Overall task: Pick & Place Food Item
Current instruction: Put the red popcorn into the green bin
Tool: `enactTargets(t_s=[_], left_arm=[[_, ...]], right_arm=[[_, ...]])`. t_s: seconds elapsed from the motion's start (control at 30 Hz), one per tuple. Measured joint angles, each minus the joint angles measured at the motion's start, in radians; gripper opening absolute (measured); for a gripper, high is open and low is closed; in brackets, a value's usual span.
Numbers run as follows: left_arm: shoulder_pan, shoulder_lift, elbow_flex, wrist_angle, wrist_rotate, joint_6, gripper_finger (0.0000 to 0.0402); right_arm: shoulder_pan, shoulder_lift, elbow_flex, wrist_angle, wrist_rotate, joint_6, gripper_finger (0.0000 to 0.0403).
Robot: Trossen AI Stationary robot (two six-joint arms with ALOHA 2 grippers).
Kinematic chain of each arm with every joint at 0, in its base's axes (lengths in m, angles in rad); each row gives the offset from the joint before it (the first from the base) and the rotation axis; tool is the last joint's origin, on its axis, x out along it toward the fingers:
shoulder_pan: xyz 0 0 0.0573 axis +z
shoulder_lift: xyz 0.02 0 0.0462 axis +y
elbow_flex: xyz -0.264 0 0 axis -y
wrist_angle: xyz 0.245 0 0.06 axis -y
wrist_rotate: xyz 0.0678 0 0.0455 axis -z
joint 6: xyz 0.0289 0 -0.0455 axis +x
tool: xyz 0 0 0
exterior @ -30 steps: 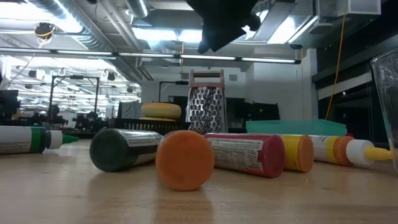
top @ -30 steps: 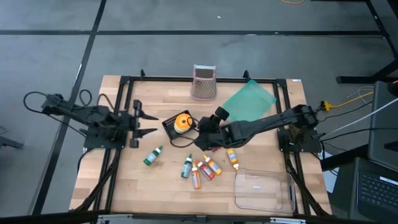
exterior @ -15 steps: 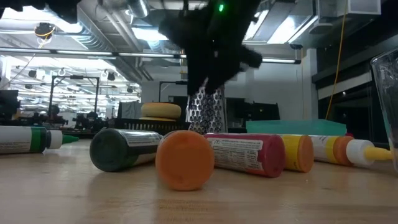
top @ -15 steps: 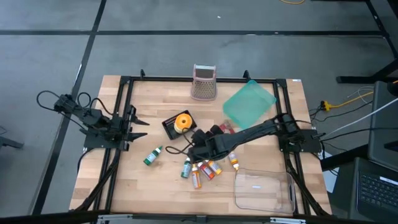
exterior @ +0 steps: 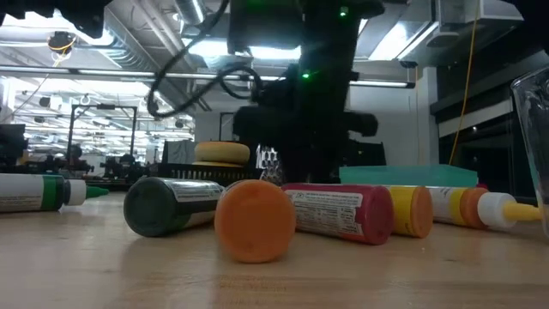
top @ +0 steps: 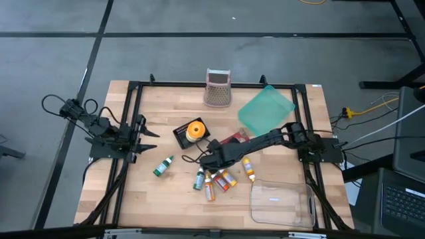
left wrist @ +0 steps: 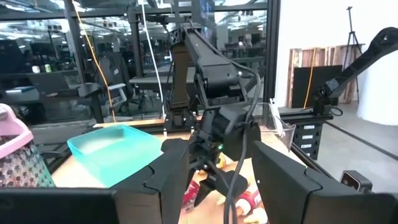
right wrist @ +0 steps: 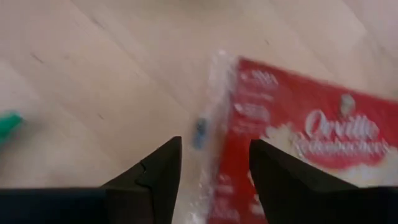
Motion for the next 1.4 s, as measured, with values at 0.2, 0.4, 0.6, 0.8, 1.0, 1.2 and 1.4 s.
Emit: enactTargets(t_s=[0.2,0.4,0.6,0.8,1.0,1.2,1.4], left_arm=[[0.0,0.0,0.0,-0.011,0.001,-0.01,0.0171],[0.0,0.0,0.0,-0.016,0.02,-0.03,0.0171],[0.001,0.0,0.0,-0.024,0.036,-0.048,0.0171],[0.001,0.0,0.0,-0.042,0.035,-0.061,0.0171],[0.001,0.0,0.0,-0.044,0.036,-0.063,0.0171],[0.001,0.0,0.0,-0.054,0.052,-0.086,0.0171],[0.001,0.0,0.0,-0.06,0.053,-0.088,0.0171]], right_arm=[[-0.019,0.005,0.0,-0.026,-0.018,0.013,0.0226],[-0.019,0.014,0.0,-0.001,-0.047,0.029,0.024],[-0.023,0.072,0.009,-0.007,-0.07,0.049,0.024],[-0.032,0.078,0.01,-0.004,-0.04,0.086,0.0187],[-0.047,0.071,0.005,0.002,-0.044,0.08,0.0032],[-0.059,0.071,0.003,-0.012,-0.051,0.042,0.0007],[-0.053,0.041,-0.006,-0.014,-0.031,0.027,0.0003]])
